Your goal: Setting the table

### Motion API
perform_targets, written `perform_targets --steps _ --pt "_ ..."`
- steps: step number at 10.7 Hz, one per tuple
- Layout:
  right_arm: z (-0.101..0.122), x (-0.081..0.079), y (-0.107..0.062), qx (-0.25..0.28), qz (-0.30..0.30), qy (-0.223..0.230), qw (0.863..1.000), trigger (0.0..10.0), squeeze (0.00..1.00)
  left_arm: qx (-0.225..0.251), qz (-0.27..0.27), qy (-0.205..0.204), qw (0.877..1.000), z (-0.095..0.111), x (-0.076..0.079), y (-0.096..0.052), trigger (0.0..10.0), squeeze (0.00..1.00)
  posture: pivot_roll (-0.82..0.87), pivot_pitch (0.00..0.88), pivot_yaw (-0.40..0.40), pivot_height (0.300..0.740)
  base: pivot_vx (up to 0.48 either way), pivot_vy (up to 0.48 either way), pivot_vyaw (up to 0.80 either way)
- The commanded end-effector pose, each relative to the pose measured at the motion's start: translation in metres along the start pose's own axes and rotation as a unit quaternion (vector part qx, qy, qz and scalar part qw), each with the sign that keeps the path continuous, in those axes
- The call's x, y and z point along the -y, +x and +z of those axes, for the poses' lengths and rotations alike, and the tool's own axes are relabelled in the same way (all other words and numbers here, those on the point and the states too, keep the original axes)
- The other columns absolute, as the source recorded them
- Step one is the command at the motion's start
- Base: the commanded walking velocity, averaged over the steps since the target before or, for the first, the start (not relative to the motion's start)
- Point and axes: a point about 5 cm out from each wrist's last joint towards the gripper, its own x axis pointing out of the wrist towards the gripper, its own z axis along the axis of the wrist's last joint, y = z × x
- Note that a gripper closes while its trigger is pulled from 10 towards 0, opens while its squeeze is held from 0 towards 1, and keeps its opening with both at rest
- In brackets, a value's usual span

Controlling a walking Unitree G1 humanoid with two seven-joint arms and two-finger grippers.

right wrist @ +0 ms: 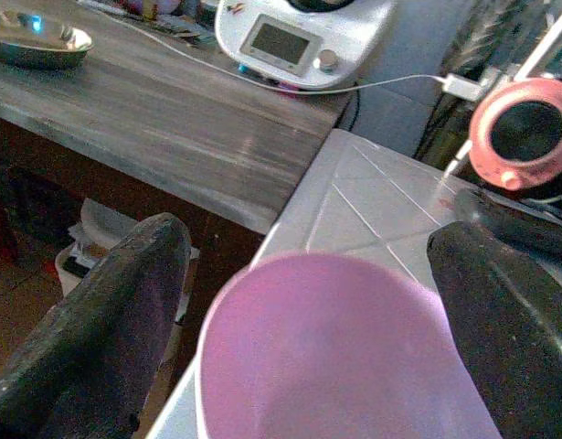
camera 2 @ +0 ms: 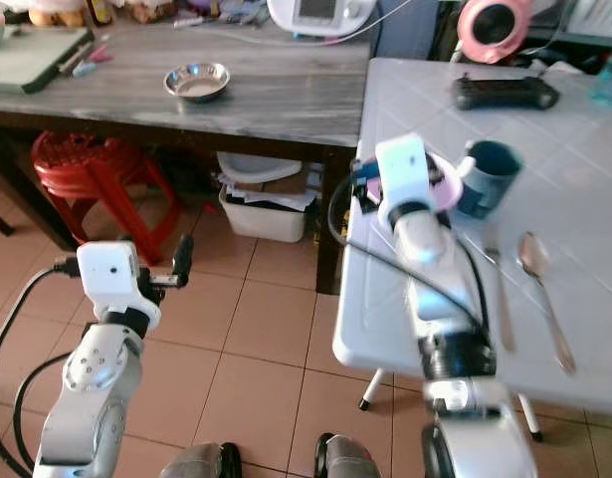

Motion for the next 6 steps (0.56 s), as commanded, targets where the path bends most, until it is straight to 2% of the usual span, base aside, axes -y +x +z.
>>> perform_targets --steps 1,2,4,6 --pt "0.0003 -0.0008 0.0028 -0.01 0.022 -0.007 1.0 10.0 0.24 0.0 0.006 -0.001 1.0 0.0016 -0.0007 -0.0023 10.0 0.0 0.01 0.164 0.021 0.74 0.0 0.0 0.0" --pt "0.0013 -0.0003 0.0048 -0.011 0.04 -0.02 0.999 10.0 0.04 -0.002 0.005 -0.002 1.0 0.0012 0.0003 -0.0023 10.0 0.0 0.01 0.166 0.02 0.74 0.0 0.0 0.0" --pt "0.0003 0.0022 0.0041 -0.033 0.065 -0.021 0.997 10.0 0.0 -0.007 0.001 -0.005 1.0 -0.0001 0.0009 -0.002 10.0 0.0 0.01 0.172 0.017 0.74 0.0 0.0 0.0" --pt "0.0006 0.0033 -0.0023 -0.044 0.077 -0.031 0.996 10.0 0.0 -0.013 -0.01 -0.014 1.0 -0.0019 0.0028 -0.0024 10.0 0.0 0.0 0.175 0.013 0.74 0.0 0.0 0.0"
